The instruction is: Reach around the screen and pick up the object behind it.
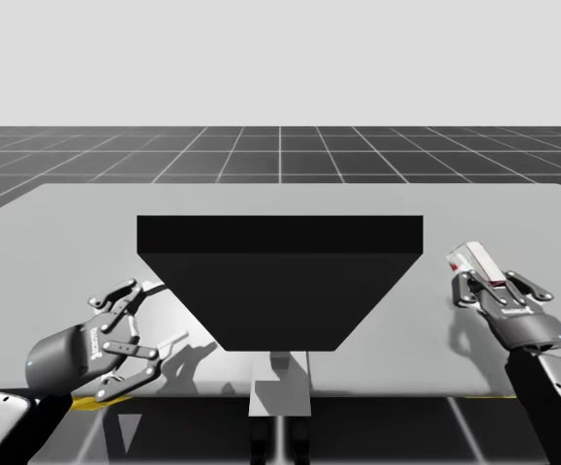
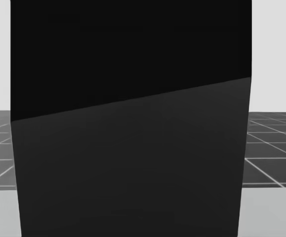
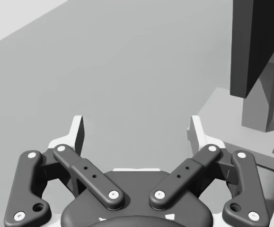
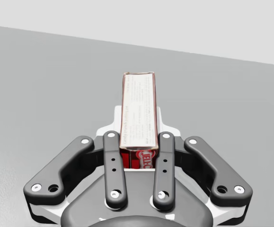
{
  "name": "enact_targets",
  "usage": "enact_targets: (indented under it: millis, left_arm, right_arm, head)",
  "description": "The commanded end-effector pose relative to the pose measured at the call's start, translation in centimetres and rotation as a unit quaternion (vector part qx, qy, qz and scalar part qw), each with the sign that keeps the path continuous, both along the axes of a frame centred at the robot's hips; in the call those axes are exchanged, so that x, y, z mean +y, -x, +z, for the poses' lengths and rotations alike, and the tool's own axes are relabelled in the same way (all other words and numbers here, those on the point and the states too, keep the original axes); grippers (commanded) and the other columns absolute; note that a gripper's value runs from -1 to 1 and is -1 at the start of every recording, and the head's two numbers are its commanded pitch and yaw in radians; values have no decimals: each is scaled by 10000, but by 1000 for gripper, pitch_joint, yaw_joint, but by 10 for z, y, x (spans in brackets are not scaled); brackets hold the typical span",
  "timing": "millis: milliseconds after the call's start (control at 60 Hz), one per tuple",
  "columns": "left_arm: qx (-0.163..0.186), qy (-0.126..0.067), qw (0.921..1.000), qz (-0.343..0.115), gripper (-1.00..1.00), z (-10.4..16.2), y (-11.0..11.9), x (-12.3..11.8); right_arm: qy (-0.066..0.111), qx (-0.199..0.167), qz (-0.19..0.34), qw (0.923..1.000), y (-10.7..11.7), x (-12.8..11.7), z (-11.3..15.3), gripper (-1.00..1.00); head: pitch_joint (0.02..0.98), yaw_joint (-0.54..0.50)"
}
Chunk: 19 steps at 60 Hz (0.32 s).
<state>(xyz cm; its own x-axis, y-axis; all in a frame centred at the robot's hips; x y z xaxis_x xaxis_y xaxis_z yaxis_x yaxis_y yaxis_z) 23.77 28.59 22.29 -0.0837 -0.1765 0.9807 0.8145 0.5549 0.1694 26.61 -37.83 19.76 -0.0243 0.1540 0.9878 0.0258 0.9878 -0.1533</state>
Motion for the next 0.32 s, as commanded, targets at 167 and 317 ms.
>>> enact_targets:
  millis: [167,317]
  left_arm:
    - [-36,19,10000,11,-1000,2,0,1]
    - [-51,24,10000,17,-1000,2,0,1]
  right_arm:
    - [244,-1617,-990,9816,11,-36,105,1000]
    - [542,-2759,-1358,9500,23,-34,143,1000]
  head:
    - [178,-32]
    - [177,-32]
